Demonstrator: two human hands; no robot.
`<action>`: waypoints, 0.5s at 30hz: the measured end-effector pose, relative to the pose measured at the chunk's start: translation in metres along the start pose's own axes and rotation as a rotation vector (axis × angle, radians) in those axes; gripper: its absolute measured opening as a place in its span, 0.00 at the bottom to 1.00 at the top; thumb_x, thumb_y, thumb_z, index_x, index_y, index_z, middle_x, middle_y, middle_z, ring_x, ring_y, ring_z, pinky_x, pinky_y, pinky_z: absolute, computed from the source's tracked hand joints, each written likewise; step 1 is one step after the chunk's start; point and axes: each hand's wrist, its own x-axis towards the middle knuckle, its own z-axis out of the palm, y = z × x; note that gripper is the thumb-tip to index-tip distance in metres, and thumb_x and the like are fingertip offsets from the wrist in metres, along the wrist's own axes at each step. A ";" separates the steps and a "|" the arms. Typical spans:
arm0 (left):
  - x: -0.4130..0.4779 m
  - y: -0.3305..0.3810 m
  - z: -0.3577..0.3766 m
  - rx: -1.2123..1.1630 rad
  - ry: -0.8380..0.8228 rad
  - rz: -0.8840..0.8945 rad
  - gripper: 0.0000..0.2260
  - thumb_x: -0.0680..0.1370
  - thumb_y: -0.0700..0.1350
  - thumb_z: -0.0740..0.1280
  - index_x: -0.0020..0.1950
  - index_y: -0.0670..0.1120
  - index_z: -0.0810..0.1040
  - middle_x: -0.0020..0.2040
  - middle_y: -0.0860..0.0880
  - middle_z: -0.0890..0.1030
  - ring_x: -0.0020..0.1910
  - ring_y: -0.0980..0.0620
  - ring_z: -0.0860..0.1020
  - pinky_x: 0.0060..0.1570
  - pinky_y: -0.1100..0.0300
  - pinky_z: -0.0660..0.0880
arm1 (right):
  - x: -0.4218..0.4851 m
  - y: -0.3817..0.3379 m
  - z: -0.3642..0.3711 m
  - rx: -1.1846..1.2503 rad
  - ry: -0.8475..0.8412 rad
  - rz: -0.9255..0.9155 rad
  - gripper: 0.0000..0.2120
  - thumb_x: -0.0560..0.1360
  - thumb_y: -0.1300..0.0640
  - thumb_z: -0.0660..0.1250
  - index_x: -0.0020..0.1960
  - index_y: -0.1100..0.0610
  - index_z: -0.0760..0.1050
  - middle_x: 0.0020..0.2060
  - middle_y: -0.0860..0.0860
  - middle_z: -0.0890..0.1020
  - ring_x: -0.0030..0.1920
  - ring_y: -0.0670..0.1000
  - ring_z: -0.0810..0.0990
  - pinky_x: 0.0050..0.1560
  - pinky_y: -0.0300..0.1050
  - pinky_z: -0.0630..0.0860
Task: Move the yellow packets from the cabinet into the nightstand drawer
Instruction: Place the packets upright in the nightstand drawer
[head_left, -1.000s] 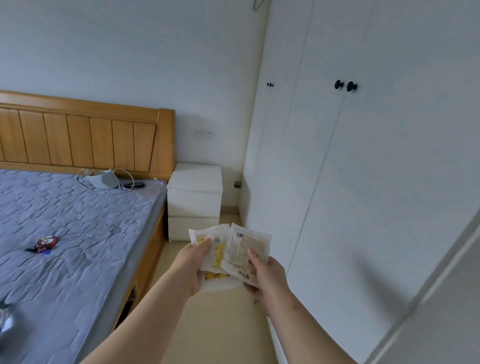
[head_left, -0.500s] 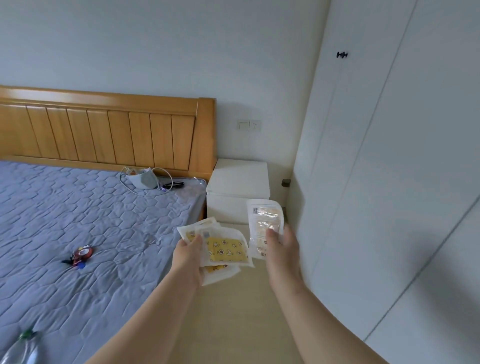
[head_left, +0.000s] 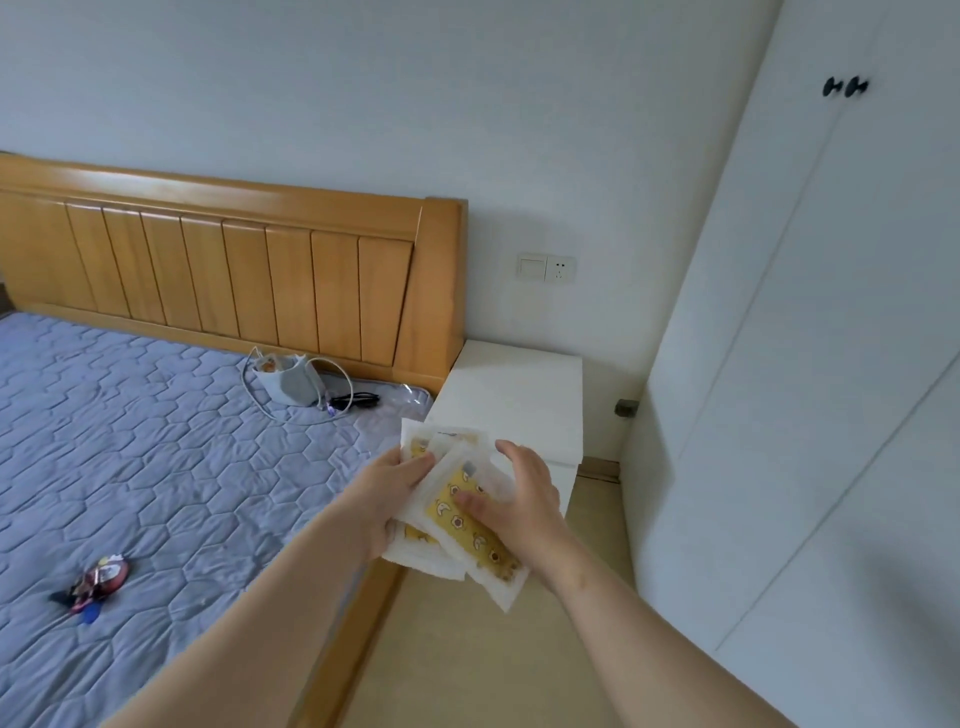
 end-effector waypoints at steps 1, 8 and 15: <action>0.016 0.007 -0.002 0.044 -0.032 -0.012 0.05 0.80 0.44 0.62 0.50 0.45 0.76 0.41 0.41 0.83 0.34 0.43 0.81 0.35 0.50 0.80 | 0.017 0.000 -0.004 0.028 -0.059 0.028 0.40 0.67 0.37 0.70 0.73 0.45 0.57 0.70 0.45 0.63 0.69 0.51 0.64 0.68 0.53 0.66; 0.141 0.047 -0.009 0.019 -0.041 -0.094 0.10 0.80 0.49 0.62 0.48 0.43 0.77 0.35 0.42 0.83 0.30 0.45 0.82 0.32 0.53 0.79 | 0.135 -0.001 0.000 0.291 -0.089 0.166 0.18 0.71 0.44 0.70 0.55 0.54 0.74 0.46 0.47 0.82 0.44 0.47 0.83 0.40 0.40 0.79; 0.271 0.100 -0.017 -0.067 -0.021 -0.159 0.10 0.82 0.42 0.56 0.52 0.41 0.77 0.42 0.41 0.83 0.40 0.43 0.81 0.38 0.48 0.77 | 0.263 -0.003 0.005 0.669 0.200 0.384 0.11 0.75 0.48 0.67 0.47 0.56 0.75 0.42 0.51 0.82 0.40 0.49 0.82 0.31 0.38 0.76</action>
